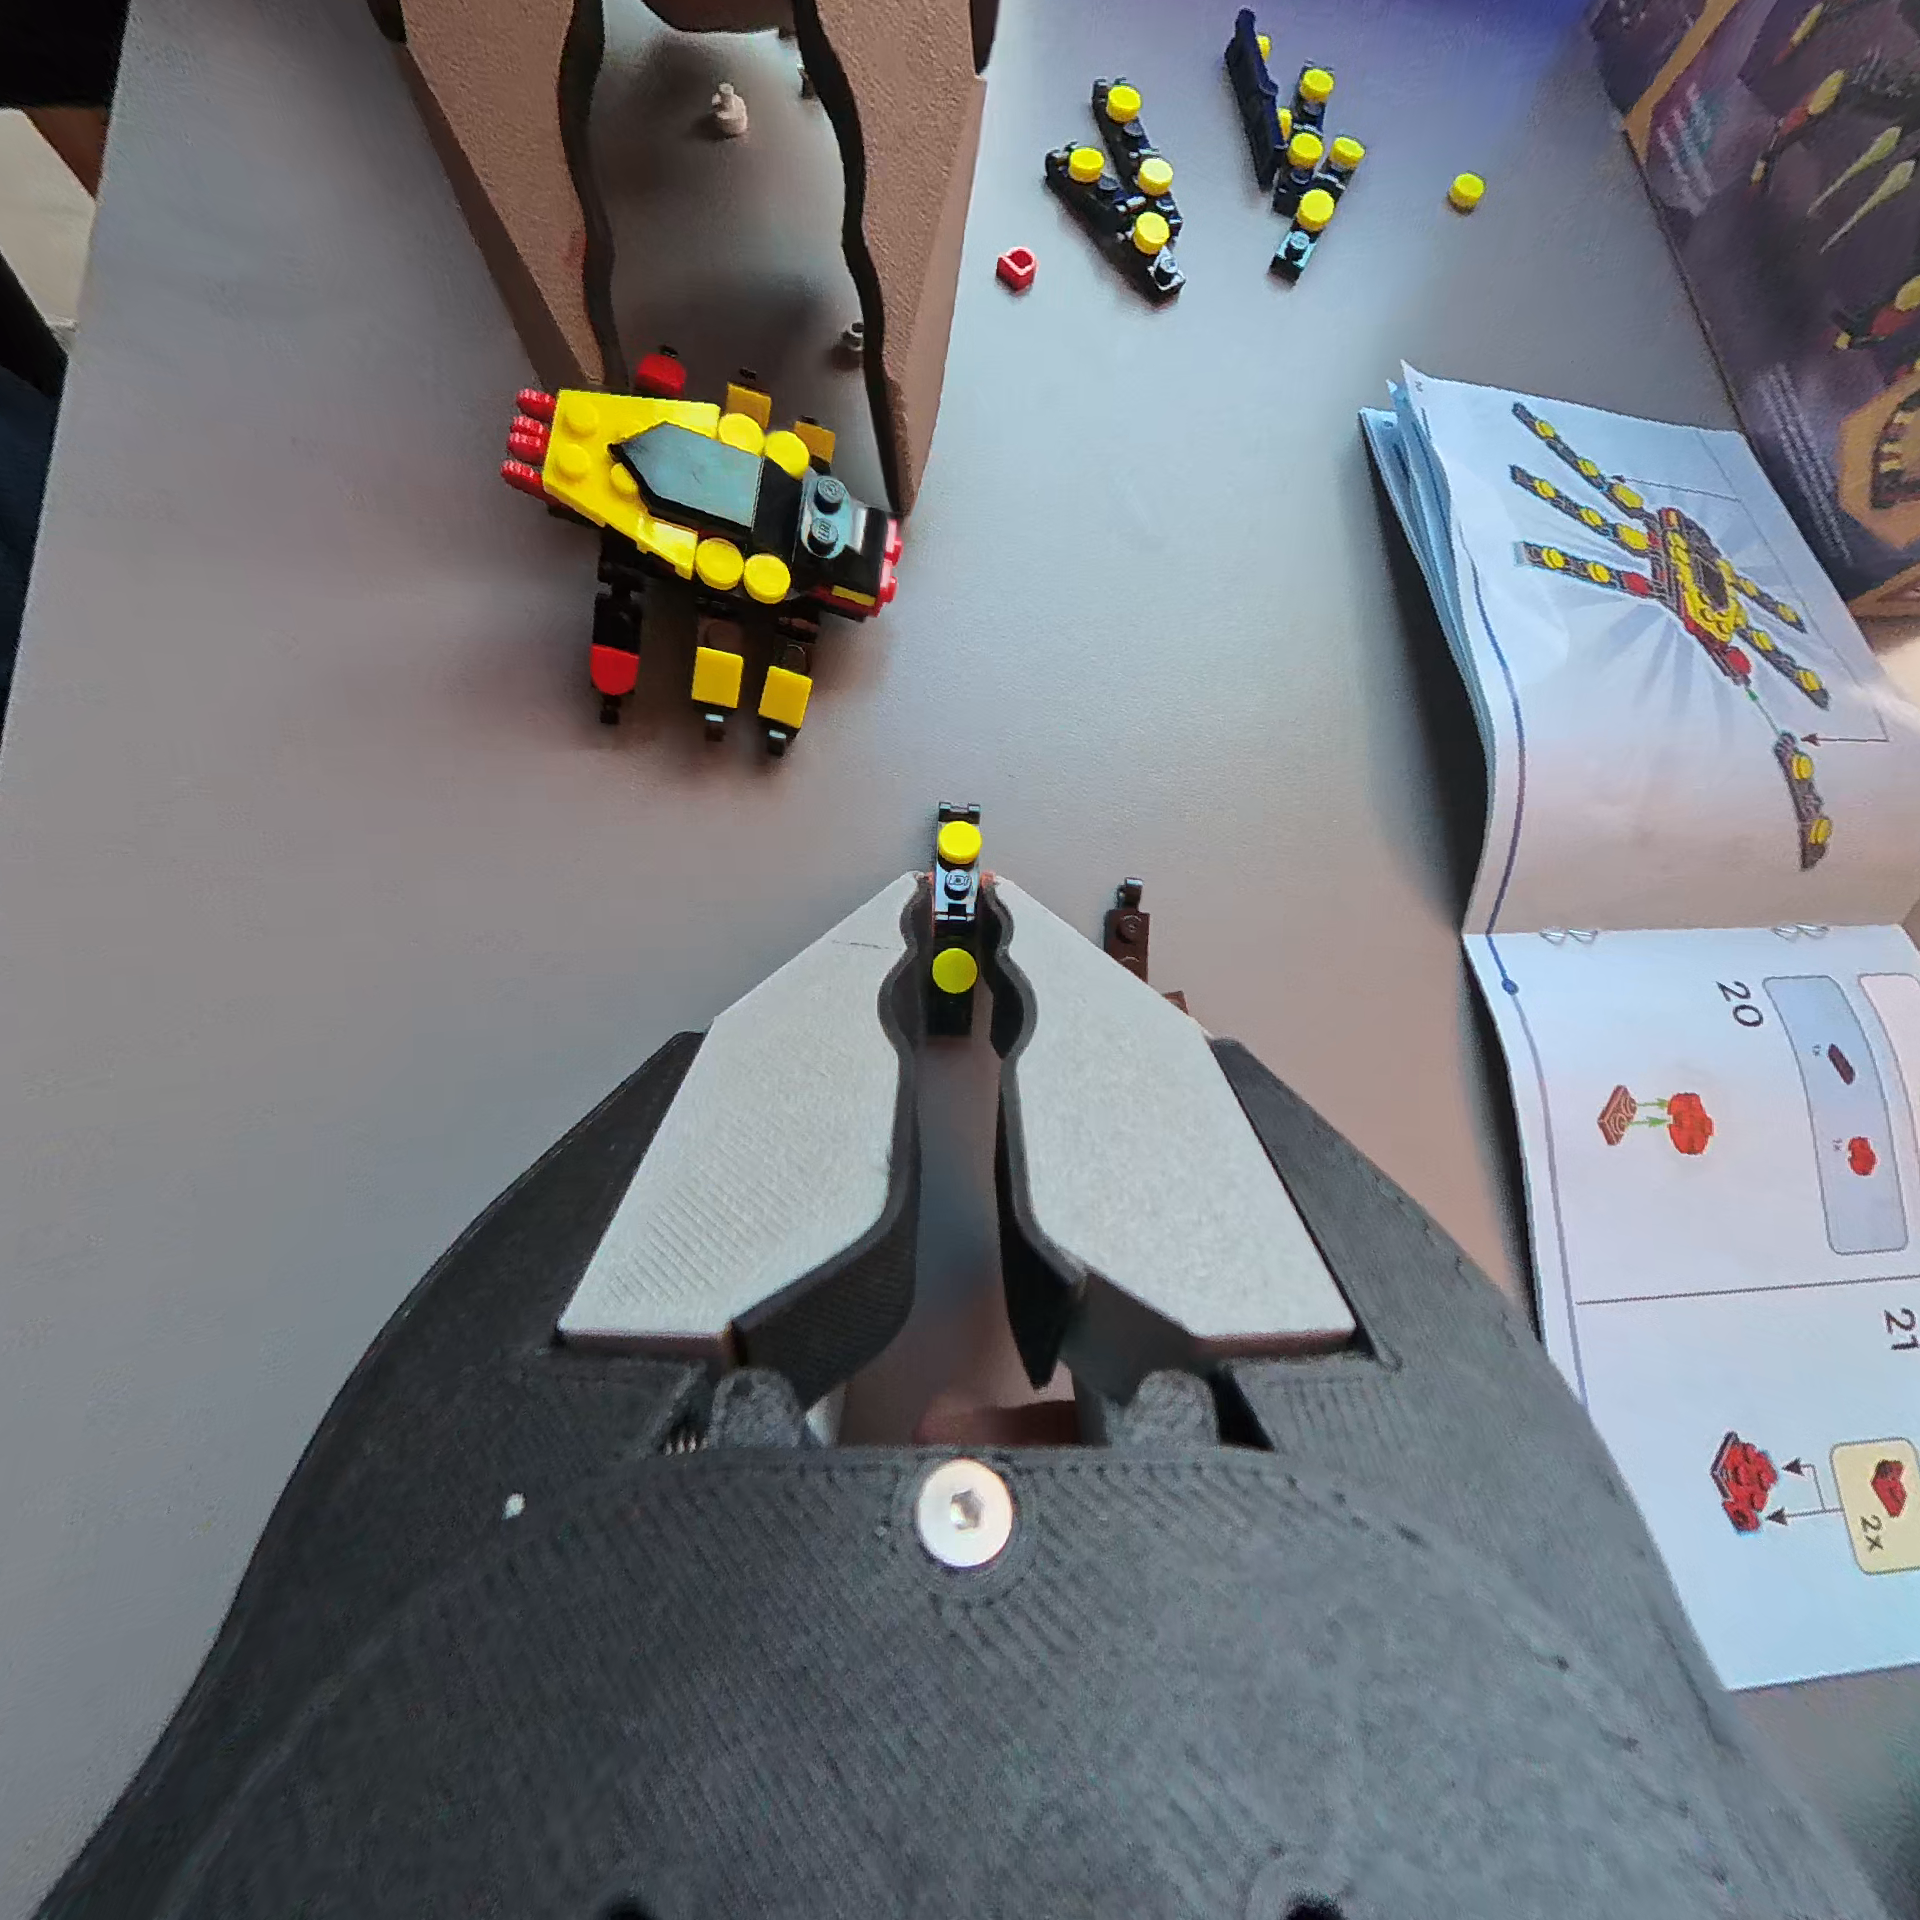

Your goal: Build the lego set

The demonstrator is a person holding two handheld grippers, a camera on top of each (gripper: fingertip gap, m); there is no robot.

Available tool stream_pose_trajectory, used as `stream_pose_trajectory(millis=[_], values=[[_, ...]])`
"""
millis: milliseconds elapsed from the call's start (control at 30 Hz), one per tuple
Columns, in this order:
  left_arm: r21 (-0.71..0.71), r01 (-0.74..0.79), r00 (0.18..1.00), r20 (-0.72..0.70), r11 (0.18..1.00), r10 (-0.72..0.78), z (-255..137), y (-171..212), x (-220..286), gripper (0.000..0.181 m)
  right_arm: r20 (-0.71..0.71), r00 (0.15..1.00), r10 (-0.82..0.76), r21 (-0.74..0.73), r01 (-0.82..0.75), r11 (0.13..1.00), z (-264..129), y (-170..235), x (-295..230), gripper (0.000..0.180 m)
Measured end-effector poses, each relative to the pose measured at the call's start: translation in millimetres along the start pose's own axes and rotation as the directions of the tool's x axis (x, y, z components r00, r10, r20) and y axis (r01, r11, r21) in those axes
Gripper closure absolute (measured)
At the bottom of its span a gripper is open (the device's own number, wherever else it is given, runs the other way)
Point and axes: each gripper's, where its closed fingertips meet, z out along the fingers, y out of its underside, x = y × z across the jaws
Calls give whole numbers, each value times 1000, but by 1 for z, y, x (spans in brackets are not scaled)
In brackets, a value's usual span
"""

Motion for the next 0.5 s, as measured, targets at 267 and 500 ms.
stream_pose_trajectory(millis=[267, 500], values=[[3, 2, 1000, 12, 1000, -2, 1, -1, -2, 141, -12, 1000, 26, 5, -26, 1000, 0, 0, 6, 175], [6, -2, 1000, 17, 1000, 2, 0, -1, -1, 142, -31, 999, 44, 17, -44, 999, -4, 1, 12, 175]])
